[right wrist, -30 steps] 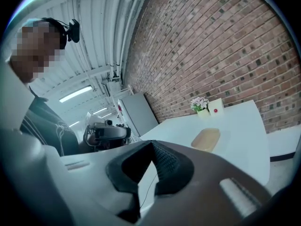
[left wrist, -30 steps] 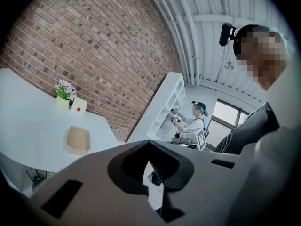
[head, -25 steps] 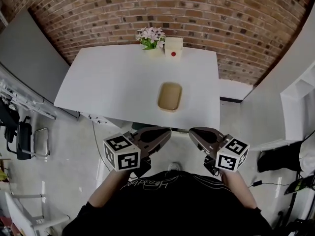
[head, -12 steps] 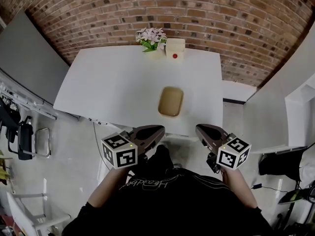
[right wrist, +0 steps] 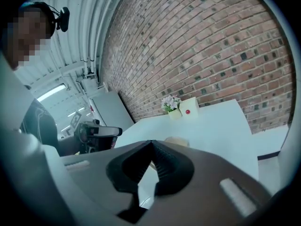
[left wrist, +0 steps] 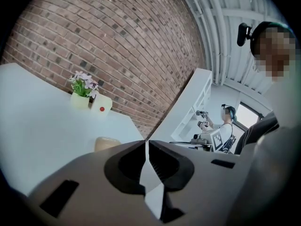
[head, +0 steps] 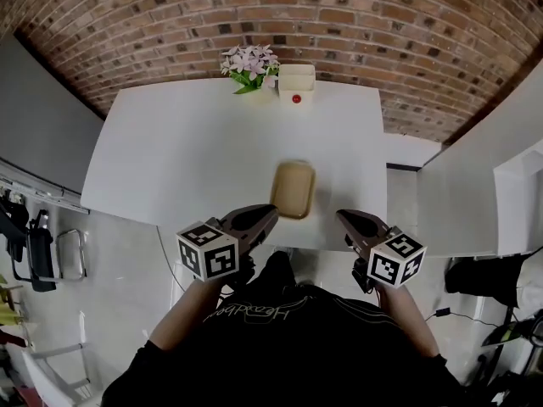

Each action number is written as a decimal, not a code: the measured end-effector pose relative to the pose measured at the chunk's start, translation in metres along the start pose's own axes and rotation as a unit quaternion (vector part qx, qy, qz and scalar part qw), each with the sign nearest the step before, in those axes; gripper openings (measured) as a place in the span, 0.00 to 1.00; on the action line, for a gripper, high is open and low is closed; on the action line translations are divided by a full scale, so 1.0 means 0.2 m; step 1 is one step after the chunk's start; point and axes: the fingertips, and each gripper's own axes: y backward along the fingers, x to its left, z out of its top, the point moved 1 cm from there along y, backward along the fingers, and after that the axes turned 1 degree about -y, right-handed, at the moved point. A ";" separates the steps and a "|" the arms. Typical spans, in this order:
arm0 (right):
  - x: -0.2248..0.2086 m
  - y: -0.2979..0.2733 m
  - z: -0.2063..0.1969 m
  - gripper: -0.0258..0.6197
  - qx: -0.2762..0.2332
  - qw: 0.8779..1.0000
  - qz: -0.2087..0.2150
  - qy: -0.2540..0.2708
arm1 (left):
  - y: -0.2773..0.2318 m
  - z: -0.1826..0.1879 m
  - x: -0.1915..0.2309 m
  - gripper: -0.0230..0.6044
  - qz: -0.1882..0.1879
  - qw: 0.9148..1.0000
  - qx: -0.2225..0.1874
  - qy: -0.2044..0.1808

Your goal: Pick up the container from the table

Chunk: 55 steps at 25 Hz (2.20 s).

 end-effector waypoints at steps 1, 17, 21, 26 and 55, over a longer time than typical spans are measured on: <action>-0.03 -0.03 -0.01 0.03 0.002 1.000 -0.002 -0.008 | -0.02 0.00 0.05 0.04 0.002 1.000 0.005 0.004; -0.37 -0.41 -0.26 0.16 0.052 0.985 -0.031 -0.159 | -0.28 -0.25 0.58 0.19 -0.017 0.986 0.122 0.110; -0.43 -0.47 -0.34 0.16 0.064 0.977 -0.042 -0.197 | -0.32 -0.30 0.68 0.19 0.001 0.981 0.140 0.138; -0.49 -0.50 -0.41 0.16 0.077 0.971 -0.062 -0.219 | -0.36 -0.37 0.76 0.19 0.007 0.963 0.152 0.223; -0.42 -0.58 -0.45 0.14 0.059 0.941 -0.016 -0.333 | -0.40 -0.42 0.76 0.13 0.026 0.947 0.143 0.286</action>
